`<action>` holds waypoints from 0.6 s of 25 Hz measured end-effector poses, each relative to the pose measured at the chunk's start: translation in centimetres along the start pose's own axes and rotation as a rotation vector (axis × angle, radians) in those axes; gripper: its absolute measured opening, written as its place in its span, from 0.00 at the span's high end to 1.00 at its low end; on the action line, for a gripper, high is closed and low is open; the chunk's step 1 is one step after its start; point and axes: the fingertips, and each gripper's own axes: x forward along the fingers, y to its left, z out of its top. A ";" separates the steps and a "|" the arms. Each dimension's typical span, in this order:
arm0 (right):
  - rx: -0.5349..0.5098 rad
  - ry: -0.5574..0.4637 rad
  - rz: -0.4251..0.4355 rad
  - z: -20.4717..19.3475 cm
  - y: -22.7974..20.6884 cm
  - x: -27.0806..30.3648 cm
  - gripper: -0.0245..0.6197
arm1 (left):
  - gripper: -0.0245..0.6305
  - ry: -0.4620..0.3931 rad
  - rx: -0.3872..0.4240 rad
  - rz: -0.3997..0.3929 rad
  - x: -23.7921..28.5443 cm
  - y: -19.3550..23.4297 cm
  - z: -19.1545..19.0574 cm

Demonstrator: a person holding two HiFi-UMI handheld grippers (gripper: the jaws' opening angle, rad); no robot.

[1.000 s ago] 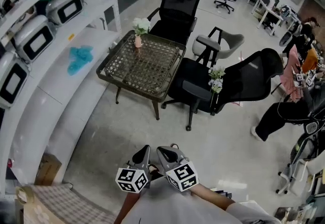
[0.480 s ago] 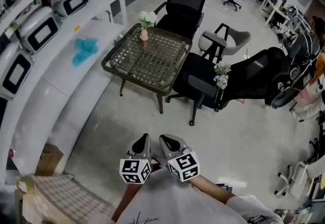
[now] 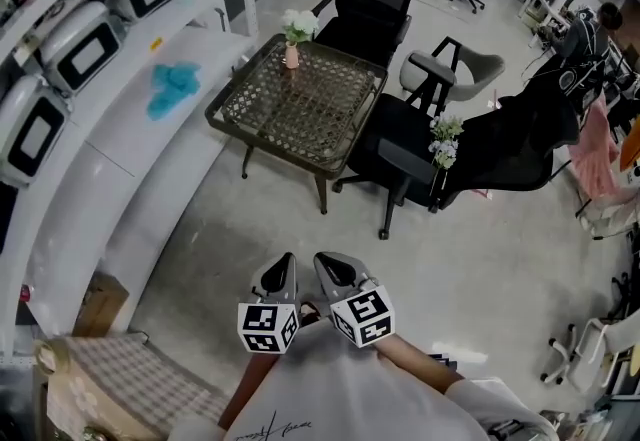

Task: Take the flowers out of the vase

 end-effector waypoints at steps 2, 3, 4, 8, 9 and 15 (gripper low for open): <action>0.003 -0.002 -0.006 0.1 0.0 0.2 0.95 | 0.96 -0.012 -0.006 -0.017 -0.2 0.1 0.3; 0.005 -0.003 -0.009 0.1 0.1 0.3 0.95 | 0.96 -0.019 -0.011 -0.027 -0.2 0.0 0.5; 0.006 -0.004 -0.011 0.1 0.1 0.3 0.95 | 0.96 -0.023 -0.015 -0.035 -0.3 0.0 0.6; -0.003 0.002 -0.012 -0.1 0.7 0.5 0.95 | 0.96 -0.010 -0.011 -0.046 -0.2 0.2 0.4; -0.003 0.007 -0.013 -0.2 0.8 0.5 0.95 | 0.96 -0.005 -0.013 -0.052 -0.1 0.2 0.3; 0.002 0.021 -0.025 -0.1 0.3 1.1 0.95 | 0.96 0.010 -0.035 -0.070 0.3 0.4 -0.1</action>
